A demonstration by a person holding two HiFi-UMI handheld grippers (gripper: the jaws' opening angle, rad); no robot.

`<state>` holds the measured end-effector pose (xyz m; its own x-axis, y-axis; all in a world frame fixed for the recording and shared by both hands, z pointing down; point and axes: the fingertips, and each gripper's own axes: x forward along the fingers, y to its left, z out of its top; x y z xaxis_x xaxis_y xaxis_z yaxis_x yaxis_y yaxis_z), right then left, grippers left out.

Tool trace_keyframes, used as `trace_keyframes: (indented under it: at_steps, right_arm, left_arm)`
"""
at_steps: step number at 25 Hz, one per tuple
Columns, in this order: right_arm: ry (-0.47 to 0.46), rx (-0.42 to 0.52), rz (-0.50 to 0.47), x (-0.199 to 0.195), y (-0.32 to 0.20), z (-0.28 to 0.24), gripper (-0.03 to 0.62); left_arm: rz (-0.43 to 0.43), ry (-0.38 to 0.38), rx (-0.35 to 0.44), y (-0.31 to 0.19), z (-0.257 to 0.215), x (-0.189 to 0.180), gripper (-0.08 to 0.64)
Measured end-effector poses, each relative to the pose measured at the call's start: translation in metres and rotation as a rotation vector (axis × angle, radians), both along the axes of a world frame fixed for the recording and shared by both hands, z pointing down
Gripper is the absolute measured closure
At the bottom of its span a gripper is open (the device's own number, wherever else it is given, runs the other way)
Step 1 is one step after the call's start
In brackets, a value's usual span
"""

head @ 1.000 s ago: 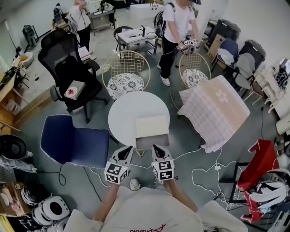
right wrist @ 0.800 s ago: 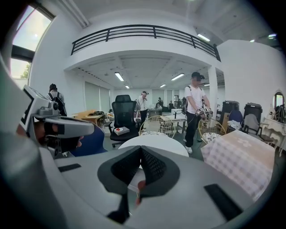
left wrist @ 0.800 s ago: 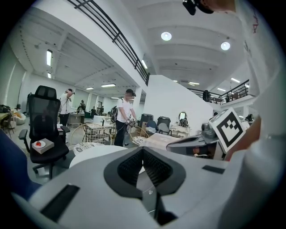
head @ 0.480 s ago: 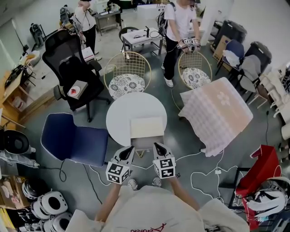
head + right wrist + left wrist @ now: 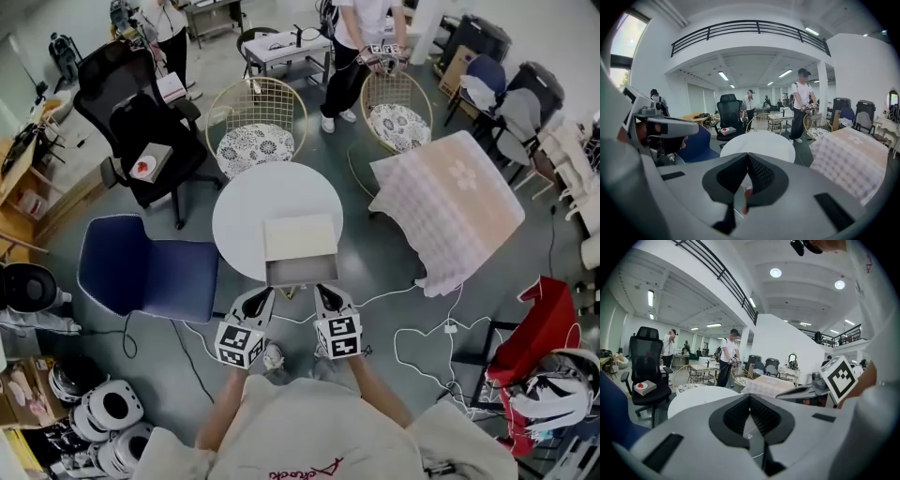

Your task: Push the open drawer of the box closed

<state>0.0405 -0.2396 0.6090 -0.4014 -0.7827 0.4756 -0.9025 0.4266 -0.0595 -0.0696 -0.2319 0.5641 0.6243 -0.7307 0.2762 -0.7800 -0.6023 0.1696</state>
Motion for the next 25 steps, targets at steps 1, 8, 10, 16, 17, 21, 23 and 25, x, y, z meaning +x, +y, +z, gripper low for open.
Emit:
trace_keyframes:
  at_steps: [1,8,10,16,17,21,23,25]
  right_arm:
    - [0.002,-0.017,-0.001,-0.001,0.006,0.006,0.577]
    - [0.012,-0.131,0.004,-0.005,0.041,0.050,0.577]
    - [0.019,-0.167,0.003,-0.006,0.051,0.065,0.577]
    - [0.032,-0.253,0.007,-0.012,0.064,0.104,0.577]
    - [0.036,-0.264,0.008,-0.013,0.065,0.110,0.577]
    - [0.035,-0.294,0.019,-0.018,0.061,0.129,0.575]
    - [0.029,-0.312,0.025,-0.021,0.056,0.137,0.574]
    - [0.027,-0.325,0.020,-0.024,0.052,0.144,0.538]
  left_arm:
    - [-0.003,0.002,-0.014,0.004,0.005,-0.001,0.547]
    - [0.002,0.008,-0.104,0.037,0.038,-0.003,0.548]
    - [-0.003,0.012,-0.124,0.045,0.046,-0.004,0.548]
    - [-0.006,0.007,-0.173,0.057,0.067,-0.010,0.548]
    - [-0.007,0.006,-0.177,0.058,0.070,-0.012,0.548]
    - [-0.007,-0.001,-0.180,0.057,0.071,-0.023,0.548]
    - [-0.007,-0.005,-0.180,0.056,0.071,-0.028,0.548]
    - [-0.011,-0.008,-0.183,0.056,0.071,-0.031,0.548]
